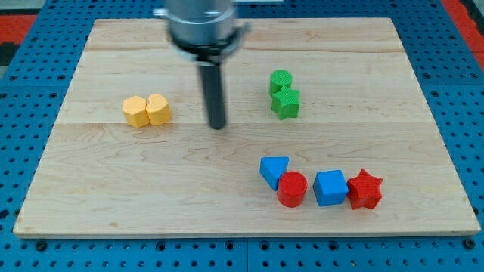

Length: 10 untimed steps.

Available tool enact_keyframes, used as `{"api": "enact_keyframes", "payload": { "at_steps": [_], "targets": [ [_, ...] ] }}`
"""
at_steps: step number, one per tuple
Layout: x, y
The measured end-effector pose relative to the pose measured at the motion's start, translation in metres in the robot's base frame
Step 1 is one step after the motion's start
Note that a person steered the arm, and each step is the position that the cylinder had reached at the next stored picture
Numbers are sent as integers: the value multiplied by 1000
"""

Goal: Move the blue cube into the blue triangle

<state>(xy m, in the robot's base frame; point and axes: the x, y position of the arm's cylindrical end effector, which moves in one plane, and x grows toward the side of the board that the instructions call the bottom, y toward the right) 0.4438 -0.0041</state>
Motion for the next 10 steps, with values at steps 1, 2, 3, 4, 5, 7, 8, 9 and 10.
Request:
{"api": "enact_keyframes", "payload": {
  "at_steps": [1, 2, 3, 4, 5, 7, 8, 9, 10],
  "targets": [
    [7, 105],
    [21, 200],
    [84, 240],
    [161, 231],
    [173, 180],
    [142, 131],
    [125, 131],
    [124, 141],
    [116, 143]
  ]
}}
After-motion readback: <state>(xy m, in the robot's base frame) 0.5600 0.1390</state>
